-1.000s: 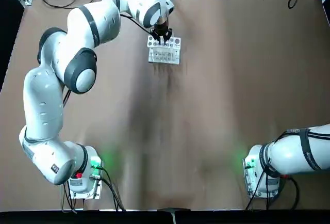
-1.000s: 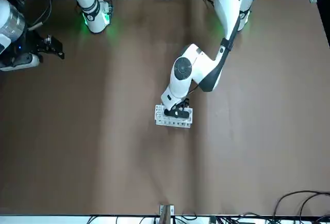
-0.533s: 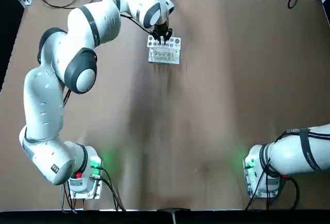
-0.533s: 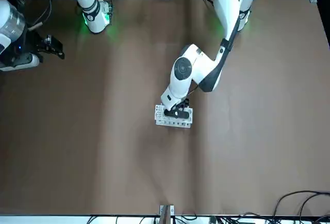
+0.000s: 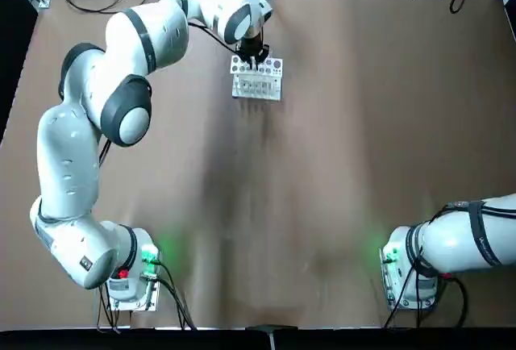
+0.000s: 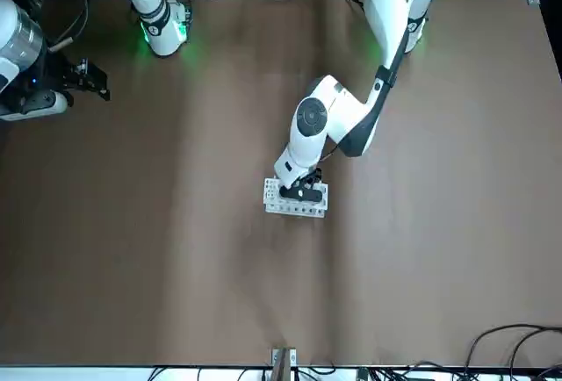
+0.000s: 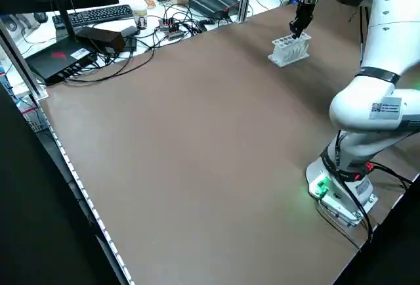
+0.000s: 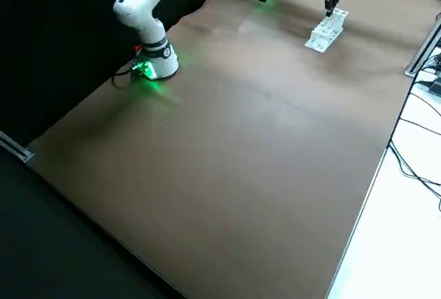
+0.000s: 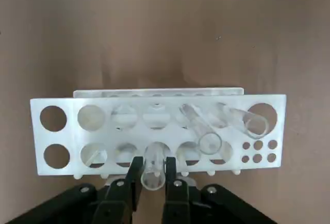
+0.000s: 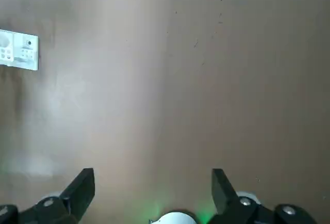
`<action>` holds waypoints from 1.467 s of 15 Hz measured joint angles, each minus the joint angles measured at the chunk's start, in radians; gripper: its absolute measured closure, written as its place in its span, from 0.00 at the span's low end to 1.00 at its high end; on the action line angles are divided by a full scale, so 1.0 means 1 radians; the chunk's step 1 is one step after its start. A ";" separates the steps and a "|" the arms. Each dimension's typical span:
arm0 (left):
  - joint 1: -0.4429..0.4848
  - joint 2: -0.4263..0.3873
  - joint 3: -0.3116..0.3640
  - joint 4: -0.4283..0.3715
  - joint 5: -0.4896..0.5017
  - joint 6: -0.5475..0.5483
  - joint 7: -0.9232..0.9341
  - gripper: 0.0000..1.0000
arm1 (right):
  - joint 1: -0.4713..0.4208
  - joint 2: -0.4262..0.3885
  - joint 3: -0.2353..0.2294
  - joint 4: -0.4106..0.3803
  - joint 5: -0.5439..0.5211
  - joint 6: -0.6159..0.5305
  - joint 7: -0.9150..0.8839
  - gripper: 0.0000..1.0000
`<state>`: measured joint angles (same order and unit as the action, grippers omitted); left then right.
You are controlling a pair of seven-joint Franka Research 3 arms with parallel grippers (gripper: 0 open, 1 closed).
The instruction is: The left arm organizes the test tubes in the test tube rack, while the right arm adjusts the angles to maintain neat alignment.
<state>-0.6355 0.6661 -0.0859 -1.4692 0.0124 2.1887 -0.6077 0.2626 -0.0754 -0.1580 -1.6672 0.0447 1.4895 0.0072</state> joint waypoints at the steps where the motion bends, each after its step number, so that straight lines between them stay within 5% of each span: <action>1: 0.000 0.000 0.000 0.000 0.000 0.000 0.000 0.75 | 0.000 0.000 0.000 0.000 0.000 0.000 0.000 0.00; 22: 0.000 0.000 0.000 0.004 0.000 0.000 0.000 0.79 | 0.000 0.000 0.000 0.000 0.000 0.000 0.000 0.00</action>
<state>-0.6354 0.6660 -0.0855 -1.4651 0.0124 2.1887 -0.6077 0.2628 -0.0754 -0.1576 -1.6671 0.0447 1.4895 0.0072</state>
